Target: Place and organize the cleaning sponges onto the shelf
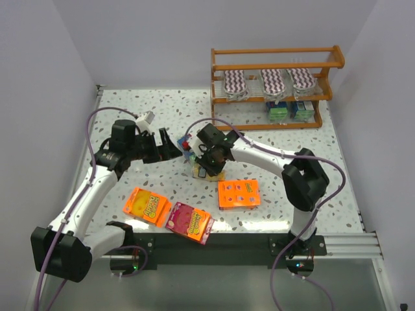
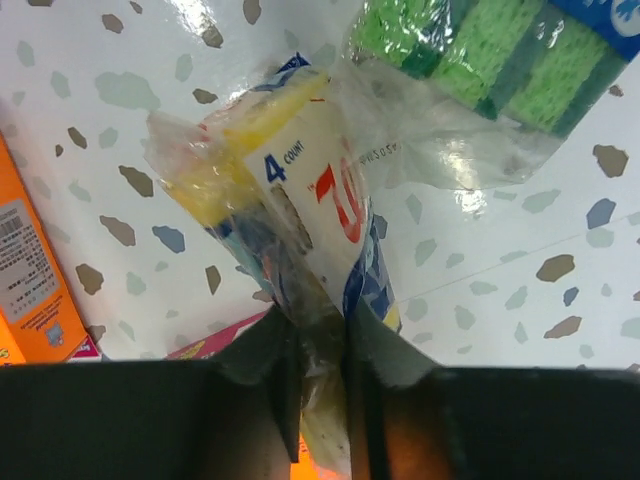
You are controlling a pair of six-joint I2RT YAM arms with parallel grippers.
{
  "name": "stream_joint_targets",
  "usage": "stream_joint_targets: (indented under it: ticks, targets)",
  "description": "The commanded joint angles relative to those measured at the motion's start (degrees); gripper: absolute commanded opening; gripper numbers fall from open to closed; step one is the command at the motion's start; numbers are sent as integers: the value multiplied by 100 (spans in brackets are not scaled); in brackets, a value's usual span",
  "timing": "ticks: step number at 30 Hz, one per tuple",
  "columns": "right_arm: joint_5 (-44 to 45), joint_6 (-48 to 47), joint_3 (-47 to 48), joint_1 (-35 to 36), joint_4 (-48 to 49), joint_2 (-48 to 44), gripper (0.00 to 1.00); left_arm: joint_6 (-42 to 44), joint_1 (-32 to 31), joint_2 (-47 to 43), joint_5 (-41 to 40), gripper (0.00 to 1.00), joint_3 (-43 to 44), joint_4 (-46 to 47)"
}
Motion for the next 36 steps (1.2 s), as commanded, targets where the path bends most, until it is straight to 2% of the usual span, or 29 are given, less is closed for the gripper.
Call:
stream_joint_targets:
  ticks: [1, 3, 4, 9, 12, 13, 15, 20, 25, 32, 36]
  targets:
    - [-186, 415, 612, -167, -738, -192, 10, 220, 53, -43, -15, 100, 251, -35]
    - [-335, 817, 823, -290, -959, -508, 1, 255, 62, -52, -33, 100, 366, -140]
    - [-719, 968, 876, -482, -1143, -631, 0, 255, 71, -69, -24, 100, 471, -167]
    - [-1724, 1995, 1385, -1361, -1399, -1580, 0, 246, 80, -26, 134, 100, 815, -211]
    - [-1962, 2690, 2078, -2221, -1260, -1792, 1, 238, 89, 97, 266, 100, 982, -150]
    - [-1980, 2909, 2568, -2398, -1215, -1766, 1, 229, 80, 124, 292, 100, 991, -141]
    - [-2137, 3569, 3088, -2906, -1058, -1504, 0, 211, 89, 212, 389, 100, 1008, -80]
    - [-2227, 4895, 4951, -3550, -749, -485, 0, 211, 80, 265, 477, 100, 1008, -9]
    - [-1778, 5223, 6534, -3823, -811, 685, 0, 255, 89, 203, 451, 100, 1026, -79]
    - [-1180, 5495, 6510, -4096, 15, 914, 0, 273, 98, 229, 494, 100, 1035, -27]
    - [-1469, 5943, 6756, -4394, 357, 1239, 0, 290, 98, 300, 521, 100, 1061, 8]
